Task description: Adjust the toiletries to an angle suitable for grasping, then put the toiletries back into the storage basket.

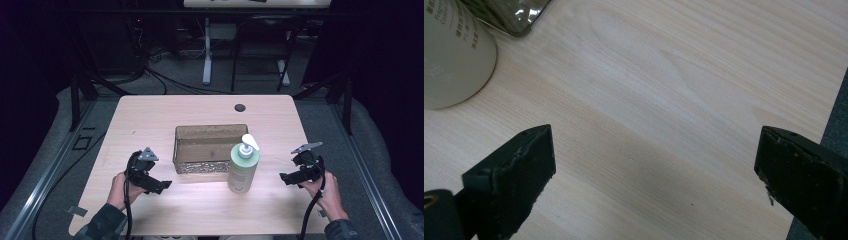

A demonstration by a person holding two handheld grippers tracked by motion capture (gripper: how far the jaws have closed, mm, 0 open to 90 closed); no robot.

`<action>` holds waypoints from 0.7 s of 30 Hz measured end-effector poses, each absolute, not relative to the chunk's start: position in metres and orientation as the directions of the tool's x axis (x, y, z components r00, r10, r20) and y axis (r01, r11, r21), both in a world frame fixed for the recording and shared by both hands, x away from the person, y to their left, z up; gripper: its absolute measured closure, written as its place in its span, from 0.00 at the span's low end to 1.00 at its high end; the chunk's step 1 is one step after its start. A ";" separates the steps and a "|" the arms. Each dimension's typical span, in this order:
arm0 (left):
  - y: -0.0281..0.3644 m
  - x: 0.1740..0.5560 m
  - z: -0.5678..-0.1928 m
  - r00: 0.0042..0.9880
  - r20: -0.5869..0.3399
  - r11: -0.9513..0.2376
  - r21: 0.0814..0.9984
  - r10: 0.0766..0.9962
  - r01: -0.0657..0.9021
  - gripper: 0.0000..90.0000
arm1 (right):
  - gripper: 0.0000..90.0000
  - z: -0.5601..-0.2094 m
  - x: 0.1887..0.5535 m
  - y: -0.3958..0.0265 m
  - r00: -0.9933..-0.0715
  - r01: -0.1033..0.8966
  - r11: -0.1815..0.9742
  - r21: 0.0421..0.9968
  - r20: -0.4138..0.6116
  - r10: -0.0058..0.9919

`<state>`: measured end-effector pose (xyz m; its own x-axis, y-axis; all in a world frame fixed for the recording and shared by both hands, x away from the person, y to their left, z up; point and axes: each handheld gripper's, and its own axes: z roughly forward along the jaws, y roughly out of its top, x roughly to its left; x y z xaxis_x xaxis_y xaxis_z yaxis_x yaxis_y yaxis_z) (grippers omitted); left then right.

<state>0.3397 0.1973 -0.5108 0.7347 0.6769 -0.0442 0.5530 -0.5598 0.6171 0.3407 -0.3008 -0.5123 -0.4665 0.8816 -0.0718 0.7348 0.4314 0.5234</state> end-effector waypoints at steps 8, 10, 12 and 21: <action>0.196 0.341 -0.511 0.733 -0.047 -0.560 0.612 0.679 0.559 0.00 | 0.03 -0.514 0.340 -0.300 -0.472 0.742 0.434 0.511 -0.062 0.879; 0.196 0.342 -0.512 0.733 -0.049 -0.560 0.611 0.678 0.559 0.00 | 0.03 -0.514 0.340 -0.300 -0.476 0.740 0.439 0.509 -0.064 0.877; 0.197 0.343 -0.513 0.732 -0.052 -0.563 0.603 0.679 0.565 0.00 | 0.03 -0.512 0.339 -0.299 -0.475 0.742 0.439 0.507 -0.064 0.878; 0.200 0.346 -0.518 0.724 -0.052 -0.563 0.591 0.688 0.578 0.00 | 0.03 -0.497 0.336 -0.296 -0.487 0.744 0.445 0.499 -0.052 0.872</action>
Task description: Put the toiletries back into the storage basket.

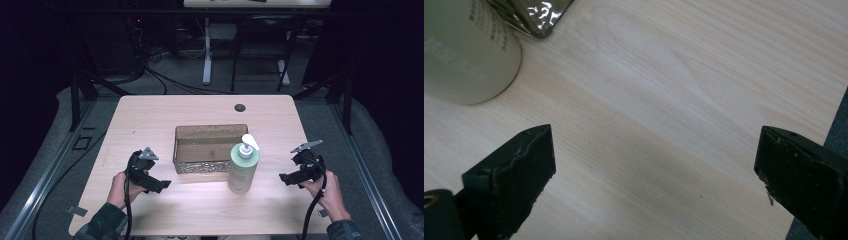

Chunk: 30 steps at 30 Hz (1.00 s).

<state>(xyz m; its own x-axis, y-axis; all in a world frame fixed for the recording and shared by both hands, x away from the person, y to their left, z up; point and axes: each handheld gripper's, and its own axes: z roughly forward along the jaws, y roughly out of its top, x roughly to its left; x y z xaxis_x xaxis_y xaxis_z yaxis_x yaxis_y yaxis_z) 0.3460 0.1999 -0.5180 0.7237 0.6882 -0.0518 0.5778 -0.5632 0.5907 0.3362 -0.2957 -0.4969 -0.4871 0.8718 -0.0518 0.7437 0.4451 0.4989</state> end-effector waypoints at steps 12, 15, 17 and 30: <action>0.199 0.346 -0.518 0.726 -0.043 -0.579 0.571 0.687 0.582 0.00 | 0.03 -0.474 0.332 -0.280 -0.532 0.756 0.484 0.441 -0.017 0.847; 0.197 0.346 -0.518 0.728 -0.043 -0.583 0.569 0.684 0.580 0.00 | 0.03 -0.472 0.330 -0.273 -0.549 0.757 0.501 0.420 -0.009 0.836; 0.196 0.345 -0.518 0.731 -0.043 -0.585 0.568 0.681 0.579 0.00 | 0.03 -0.470 0.328 -0.268 -0.561 0.755 0.515 0.406 -0.007 0.828; 0.193 0.346 -0.521 0.751 -0.064 -0.620 0.522 0.657 0.586 0.00 | 0.02 -0.450 0.321 -0.248 -0.628 0.735 0.572 0.364 0.048 0.776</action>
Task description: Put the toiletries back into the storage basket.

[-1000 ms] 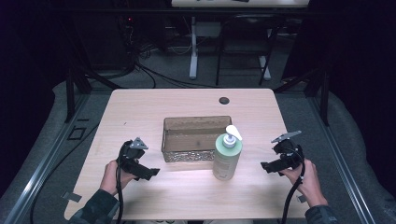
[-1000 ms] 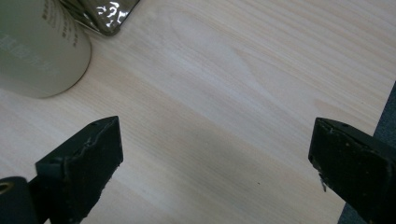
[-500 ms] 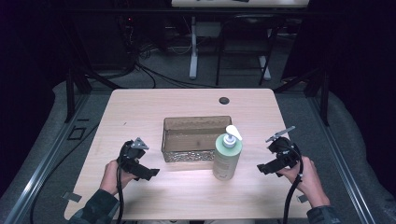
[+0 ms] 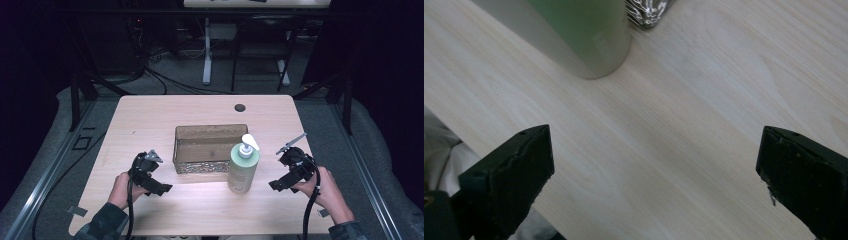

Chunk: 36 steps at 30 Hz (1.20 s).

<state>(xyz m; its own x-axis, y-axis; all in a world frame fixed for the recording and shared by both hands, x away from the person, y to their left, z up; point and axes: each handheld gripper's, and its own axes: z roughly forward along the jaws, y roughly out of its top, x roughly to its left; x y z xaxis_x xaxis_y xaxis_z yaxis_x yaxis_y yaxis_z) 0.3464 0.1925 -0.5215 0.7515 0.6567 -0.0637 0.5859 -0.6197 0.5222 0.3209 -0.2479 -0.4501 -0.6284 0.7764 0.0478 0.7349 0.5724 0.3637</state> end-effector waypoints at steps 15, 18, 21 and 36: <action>0.193 0.348 -0.522 0.746 -0.056 -0.615 0.526 0.664 0.587 0.00 | 0.00 -0.417 0.325 -0.228 -0.678 0.705 0.624 0.338 0.065 0.732; 0.193 0.347 -0.522 0.744 -0.056 -0.613 0.528 0.666 0.588 0.00 | 0.00 -0.411 0.326 -0.220 -0.696 0.693 0.640 0.331 0.074 0.714; 0.194 0.348 -0.521 0.747 -0.062 -0.614 0.527 0.662 0.588 0.00 | 0.00 -0.404 0.327 -0.214 -0.707 0.680 0.647 0.344 0.076 0.703; 0.193 0.347 -0.521 0.744 -0.057 -0.609 0.535 0.665 0.586 0.00 | 0.00 -0.368 0.335 -0.180 -0.754 0.625 0.699 0.348 0.036 0.656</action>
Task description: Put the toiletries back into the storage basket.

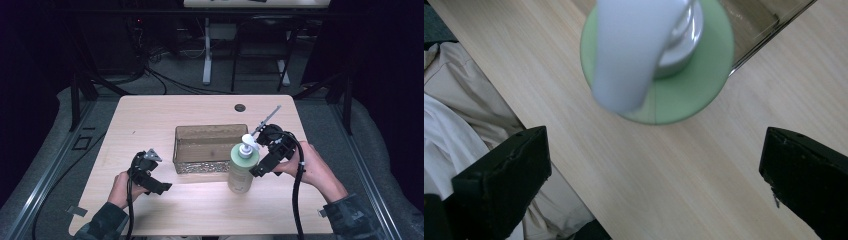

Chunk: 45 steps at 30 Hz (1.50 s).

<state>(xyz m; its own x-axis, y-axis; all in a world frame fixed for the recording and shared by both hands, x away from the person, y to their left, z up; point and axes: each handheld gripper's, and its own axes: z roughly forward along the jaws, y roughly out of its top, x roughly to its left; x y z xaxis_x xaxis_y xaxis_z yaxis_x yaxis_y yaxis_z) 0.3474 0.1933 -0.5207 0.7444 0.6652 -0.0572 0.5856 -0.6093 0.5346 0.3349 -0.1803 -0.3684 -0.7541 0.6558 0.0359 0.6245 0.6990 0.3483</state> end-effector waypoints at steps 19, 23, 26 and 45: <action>0.191 0.347 -0.522 0.753 -0.061 -0.622 0.522 0.655 0.583 0.00 | 0.24 -0.334 0.363 -0.148 -0.770 0.606 0.732 0.311 -0.004 0.639; 0.191 0.348 -0.522 0.754 -0.059 -0.625 0.520 0.654 0.582 0.00 | 0.38 -0.329 0.366 -0.140 -0.776 0.600 0.746 0.288 -0.015 0.630; 0.191 0.348 -0.522 0.757 -0.061 -0.628 0.518 0.650 0.581 0.00 | 0.47 -0.328 0.367 -0.134 -0.782 0.596 0.758 0.265 -0.022 0.623; 0.191 0.348 -0.523 0.756 -0.063 -0.628 0.514 0.651 0.584 0.00 | 0.69 -0.329 0.371 -0.124 -0.779 0.605 0.772 0.196 -0.052 0.625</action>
<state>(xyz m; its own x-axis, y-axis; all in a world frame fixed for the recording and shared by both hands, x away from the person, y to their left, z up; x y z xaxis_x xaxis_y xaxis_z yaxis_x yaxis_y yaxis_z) 0.3478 0.1911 -0.5226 0.7560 0.6515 -0.0634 0.5842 -0.6279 0.5142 0.3712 -0.1238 -0.3293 -0.7793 0.6245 -0.0521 0.6052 0.7715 0.1960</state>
